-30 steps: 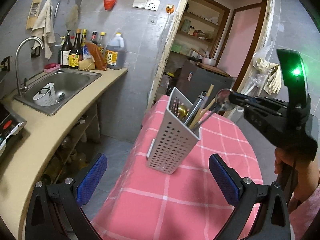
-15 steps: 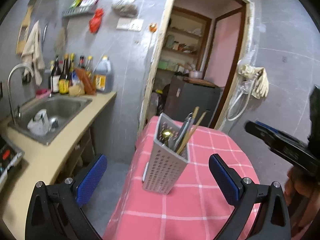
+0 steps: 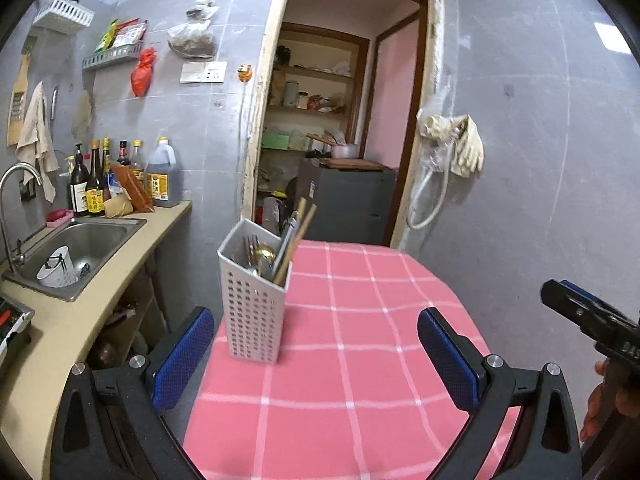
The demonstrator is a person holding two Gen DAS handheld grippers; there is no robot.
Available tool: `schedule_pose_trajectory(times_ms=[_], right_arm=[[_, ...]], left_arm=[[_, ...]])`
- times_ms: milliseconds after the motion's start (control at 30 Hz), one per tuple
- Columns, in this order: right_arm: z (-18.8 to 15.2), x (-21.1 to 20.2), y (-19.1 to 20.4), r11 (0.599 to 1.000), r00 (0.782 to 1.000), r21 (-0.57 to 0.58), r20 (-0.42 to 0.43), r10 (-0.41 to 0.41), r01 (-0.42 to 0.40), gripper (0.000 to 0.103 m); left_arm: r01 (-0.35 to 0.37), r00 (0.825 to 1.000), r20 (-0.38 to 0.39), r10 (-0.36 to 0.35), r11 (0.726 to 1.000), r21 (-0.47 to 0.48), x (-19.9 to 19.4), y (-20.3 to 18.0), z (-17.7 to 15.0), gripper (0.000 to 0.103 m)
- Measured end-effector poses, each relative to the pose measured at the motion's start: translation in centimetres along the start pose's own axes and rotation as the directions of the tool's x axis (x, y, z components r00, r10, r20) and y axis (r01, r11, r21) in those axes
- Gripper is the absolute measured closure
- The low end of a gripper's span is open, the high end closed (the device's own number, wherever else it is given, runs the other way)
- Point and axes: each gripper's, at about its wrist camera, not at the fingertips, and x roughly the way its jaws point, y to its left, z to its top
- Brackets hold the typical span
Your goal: Organize utensils
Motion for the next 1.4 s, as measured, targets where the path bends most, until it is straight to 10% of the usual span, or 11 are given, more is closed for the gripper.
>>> schedule_pose_trajectory(times_ms=[1400], right_arm=[[-4.0,-0.9,0.9,0.999,0.999,0.010,-0.040,-0.030,0.031,0.001]], left_arm=[[-0.006,1.000,-0.024,0.006,1.000,0.006,-2.3,-0.7,-2.8,0.001]])
